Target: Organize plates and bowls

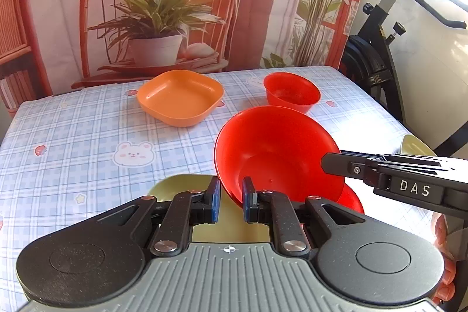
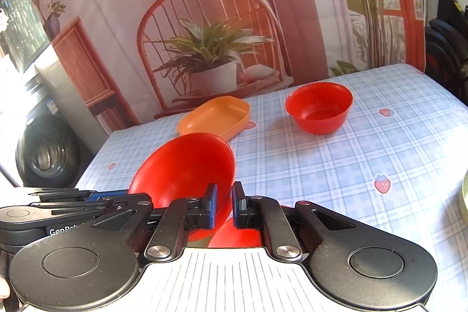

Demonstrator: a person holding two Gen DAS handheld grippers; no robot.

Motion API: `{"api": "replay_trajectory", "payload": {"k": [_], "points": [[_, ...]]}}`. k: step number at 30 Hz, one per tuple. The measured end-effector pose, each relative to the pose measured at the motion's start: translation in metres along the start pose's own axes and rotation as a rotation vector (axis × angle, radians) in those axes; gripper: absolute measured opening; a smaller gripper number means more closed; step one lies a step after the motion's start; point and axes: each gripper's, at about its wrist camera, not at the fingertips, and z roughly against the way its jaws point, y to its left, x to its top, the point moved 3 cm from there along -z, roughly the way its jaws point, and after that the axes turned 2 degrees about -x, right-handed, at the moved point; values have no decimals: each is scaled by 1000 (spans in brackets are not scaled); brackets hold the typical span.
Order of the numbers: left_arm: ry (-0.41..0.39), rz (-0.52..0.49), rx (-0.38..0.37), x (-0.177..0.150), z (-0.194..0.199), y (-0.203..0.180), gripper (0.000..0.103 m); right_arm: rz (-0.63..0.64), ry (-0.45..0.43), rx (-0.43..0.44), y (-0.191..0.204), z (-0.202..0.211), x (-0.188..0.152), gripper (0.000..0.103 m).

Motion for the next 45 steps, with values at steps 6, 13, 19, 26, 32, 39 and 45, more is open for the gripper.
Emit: {"api": "replay_trajectory", "payload": {"k": [6, 13, 19, 26, 32, 39, 45], "points": [[55, -32, -33, -11, -17, -20, 16, -36, 18, -42, -26, 10, -15, 11], [92, -60, -65, -16, -28, -34, 17, -68, 36, -61, -45, 16, -28, 11], [115, -83, -78, -20, -34, -43, 17, -100, 52, -69, -58, 14, -34, 12], [135, -93, -93, -24, -38, -49, 17, -110, 65, -79, -65, 13, -41, 12], [155, -101, -95, -28, -42, -49, 18, -123, 71, -74, -67, 11, -43, 16], [141, -103, -80, -26, -40, -47, 33, -129, 66, -92, -70, 12, -42, 20], [82, -100, -81, -12, -32, -45, 33, -103, 5, -111, -74, 18, -30, 20]]}}
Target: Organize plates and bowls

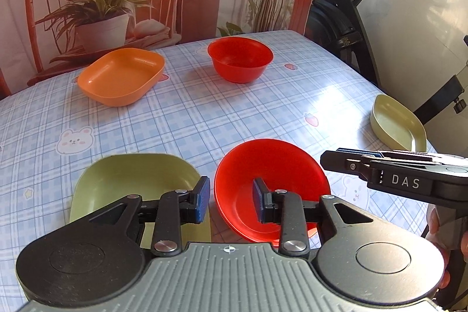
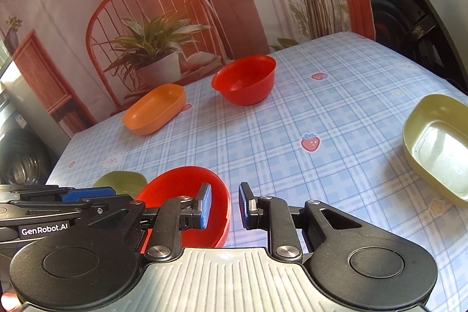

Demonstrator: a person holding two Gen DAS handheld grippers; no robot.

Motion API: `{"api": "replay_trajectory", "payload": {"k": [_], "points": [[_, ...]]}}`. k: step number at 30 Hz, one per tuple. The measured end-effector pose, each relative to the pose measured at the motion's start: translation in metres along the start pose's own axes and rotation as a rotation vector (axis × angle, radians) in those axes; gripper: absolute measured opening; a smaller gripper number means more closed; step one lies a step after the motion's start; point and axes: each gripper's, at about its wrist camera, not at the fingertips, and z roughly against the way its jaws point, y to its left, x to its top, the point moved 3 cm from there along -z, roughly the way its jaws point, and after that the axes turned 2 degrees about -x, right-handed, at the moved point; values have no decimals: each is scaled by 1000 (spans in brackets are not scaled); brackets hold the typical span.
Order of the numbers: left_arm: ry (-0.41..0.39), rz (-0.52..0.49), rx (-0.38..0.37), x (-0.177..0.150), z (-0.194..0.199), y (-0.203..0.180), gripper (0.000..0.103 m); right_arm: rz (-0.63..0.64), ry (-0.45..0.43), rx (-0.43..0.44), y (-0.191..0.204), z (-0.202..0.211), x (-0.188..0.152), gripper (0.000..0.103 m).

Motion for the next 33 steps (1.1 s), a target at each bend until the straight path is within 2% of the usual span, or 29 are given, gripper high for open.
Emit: {"api": "replay_trajectory", "payload": {"k": [9, 16, 24, 33], "points": [[-119, -15, 36, 40, 9, 11, 33, 73, -136, -78, -20, 6, 42, 20], [-154, -9, 42, 68, -9, 17, 33, 106, -174, -104, -36, -12, 73, 20], [-141, 41, 22, 95, -59, 25, 33, 99, -161, -89, -50, -69, 107, 20], [-114, 47, 3, 128, -123, 26, 33, 50, -124, -74, -57, -145, 134, 20]]}}
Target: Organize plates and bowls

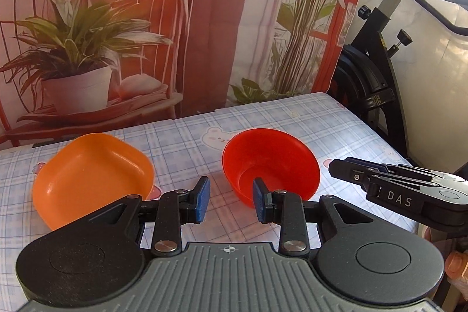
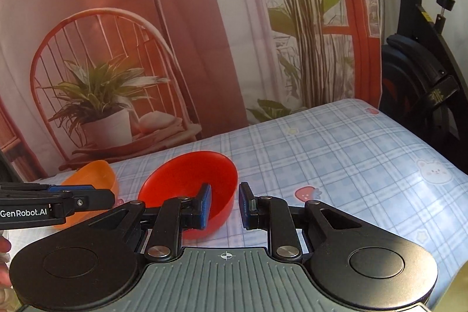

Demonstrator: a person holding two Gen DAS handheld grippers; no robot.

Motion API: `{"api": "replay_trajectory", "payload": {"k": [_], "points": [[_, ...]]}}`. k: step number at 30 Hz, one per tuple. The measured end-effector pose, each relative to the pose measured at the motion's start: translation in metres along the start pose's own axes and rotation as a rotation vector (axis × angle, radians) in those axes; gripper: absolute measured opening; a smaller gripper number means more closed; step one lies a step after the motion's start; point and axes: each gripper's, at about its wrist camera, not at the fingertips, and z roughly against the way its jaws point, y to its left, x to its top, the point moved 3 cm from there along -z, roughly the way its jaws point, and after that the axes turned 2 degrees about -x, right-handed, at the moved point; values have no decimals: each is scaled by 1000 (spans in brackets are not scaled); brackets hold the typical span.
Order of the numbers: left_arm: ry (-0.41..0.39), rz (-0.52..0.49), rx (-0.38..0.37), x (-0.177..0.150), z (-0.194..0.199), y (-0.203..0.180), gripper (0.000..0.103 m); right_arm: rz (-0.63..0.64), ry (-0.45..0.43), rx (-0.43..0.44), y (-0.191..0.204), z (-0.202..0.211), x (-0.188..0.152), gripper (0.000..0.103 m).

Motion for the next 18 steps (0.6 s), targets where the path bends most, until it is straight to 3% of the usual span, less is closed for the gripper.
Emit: {"api": "replay_trajectory", "payload": {"k": [8, 14, 15, 16, 18], "points": [[48, 34, -4, 6, -46, 15, 33, -36, 45, -14, -6, -38, -3, 20], [68, 60, -46, 3, -59, 19, 33, -53, 52, 1, -6, -43, -7, 9], [67, 54, -54, 3, -59, 18, 29, -53, 52, 2, -6, -43, -7, 9], [65, 47, -60, 2, -58, 17, 17, -51, 51, 1, -5, -42, -7, 9], [69, 40, -69, 0, -56, 14, 14, -50, 48, 0, -3, -38, -7, 8]]}}
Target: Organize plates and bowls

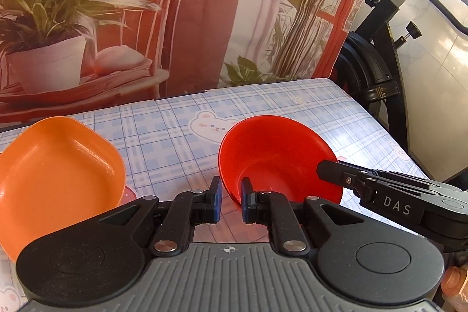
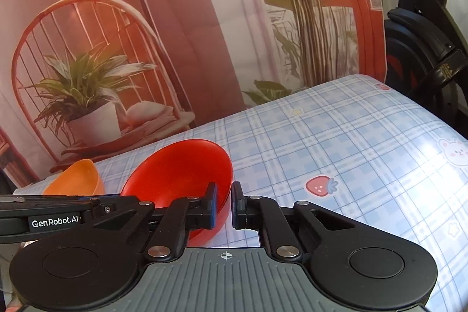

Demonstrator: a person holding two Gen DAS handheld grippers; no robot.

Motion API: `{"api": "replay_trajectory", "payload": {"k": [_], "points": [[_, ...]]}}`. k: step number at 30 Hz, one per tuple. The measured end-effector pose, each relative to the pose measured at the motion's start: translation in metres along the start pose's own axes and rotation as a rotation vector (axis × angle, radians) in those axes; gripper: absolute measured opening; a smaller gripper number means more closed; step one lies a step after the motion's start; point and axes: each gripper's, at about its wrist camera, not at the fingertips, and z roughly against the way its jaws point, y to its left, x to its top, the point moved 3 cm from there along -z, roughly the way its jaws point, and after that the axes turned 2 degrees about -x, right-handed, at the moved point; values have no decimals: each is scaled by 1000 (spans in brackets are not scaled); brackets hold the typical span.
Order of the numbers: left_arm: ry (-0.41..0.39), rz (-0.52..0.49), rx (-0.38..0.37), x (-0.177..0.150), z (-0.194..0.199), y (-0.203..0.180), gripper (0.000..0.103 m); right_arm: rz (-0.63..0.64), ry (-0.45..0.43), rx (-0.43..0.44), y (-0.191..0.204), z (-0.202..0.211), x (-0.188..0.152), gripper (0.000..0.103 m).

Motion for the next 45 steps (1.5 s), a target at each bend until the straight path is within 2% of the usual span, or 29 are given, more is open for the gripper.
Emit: {"api": "replay_trajectory", "payload": {"k": [6, 22, 30, 45], "points": [[-9, -13, -1, -5, 18, -3, 14, -38, -6, 16, 4, 19, 0, 8], [-64, -47, 44, -37, 115, -21, 15, -51, -39, 72, 42, 114, -22, 8], [-99, -35, 31, -63, 154, -23, 15, -7, -52, 81, 62, 155, -39, 8], [-148, 8, -9, -105, 207, -23, 16, 26, -42, 99, 84, 198, -68, 8]]}}
